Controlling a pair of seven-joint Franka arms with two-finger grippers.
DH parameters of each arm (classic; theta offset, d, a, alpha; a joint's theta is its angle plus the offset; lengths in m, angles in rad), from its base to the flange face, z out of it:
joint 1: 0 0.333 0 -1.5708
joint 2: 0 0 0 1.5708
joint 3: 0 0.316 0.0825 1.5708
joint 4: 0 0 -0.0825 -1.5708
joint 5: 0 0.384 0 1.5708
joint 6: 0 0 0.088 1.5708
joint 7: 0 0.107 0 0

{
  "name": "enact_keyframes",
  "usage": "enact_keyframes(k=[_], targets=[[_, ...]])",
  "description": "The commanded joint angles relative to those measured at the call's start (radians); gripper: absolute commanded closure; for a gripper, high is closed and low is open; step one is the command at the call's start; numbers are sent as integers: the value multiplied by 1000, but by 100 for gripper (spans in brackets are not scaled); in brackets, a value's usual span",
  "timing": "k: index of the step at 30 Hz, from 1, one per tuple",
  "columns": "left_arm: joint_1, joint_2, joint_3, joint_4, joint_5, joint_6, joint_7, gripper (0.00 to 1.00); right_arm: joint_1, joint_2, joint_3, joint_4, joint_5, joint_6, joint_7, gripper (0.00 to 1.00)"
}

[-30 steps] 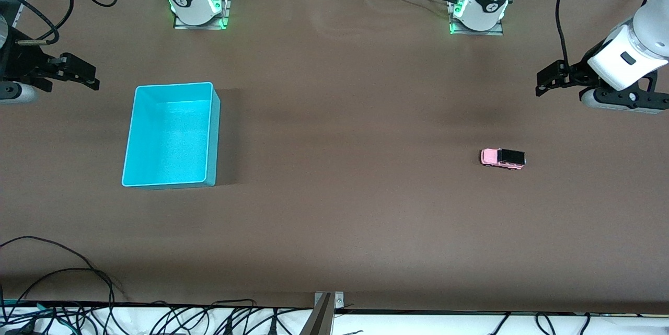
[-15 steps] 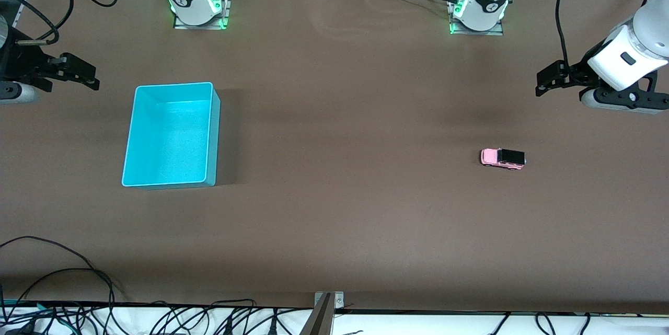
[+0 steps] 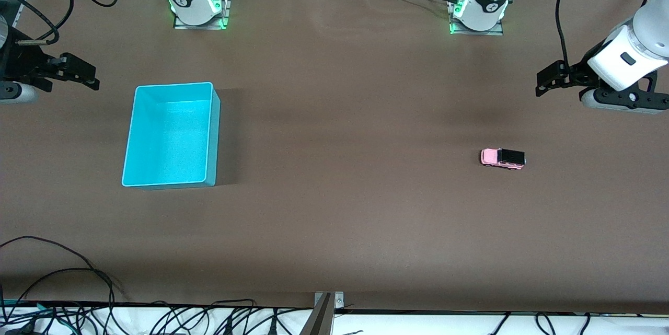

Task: Wind and store pink jeep toy

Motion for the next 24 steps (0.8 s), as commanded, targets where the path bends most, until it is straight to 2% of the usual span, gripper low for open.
enact_keyframes(k=[1,17,24], targets=[[3,16,-2,32,15,-22,-2,0,-13,-18,12,-18,-13,2,-3,0],[1,21,-2,37,18,-22,12,0,-13,-18,12,-18,-12,2,-3,0],[1,65,1,38,18,-22,136,0,-13,-18,12,-18,-12,2,-3,0]])
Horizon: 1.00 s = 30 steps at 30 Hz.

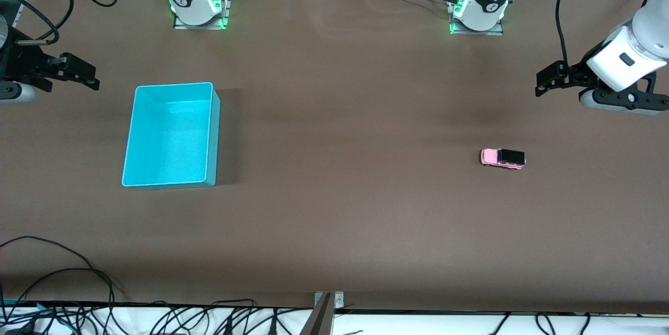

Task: Wind and store pink jeep toy

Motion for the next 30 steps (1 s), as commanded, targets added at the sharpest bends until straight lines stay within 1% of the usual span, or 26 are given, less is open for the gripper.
enact_keyframes(k=[1,8,15,18,23,30], targets=[[3,65,4,39,17,-22,139,0,-13,-18,12,-18,-12,2,-3,0],[24,103,5,41,19,-19,284,0,-13,-18,12,-18,-12,2,-3,0],[29,122,5,44,16,-11,485,0,-13,-18,12,-18,-12,2,-3,0],[31,137,5,67,20,-11,564,0,-13,-18,12,-18,-12,2,-3,0],[32,148,2,73,94,-8,664,0,-13,-18,12,-18,-12,2,-3,0],[31,181,1,59,98,-5,785,0,-11,-18,12,-18,-12,1,-3,0]])
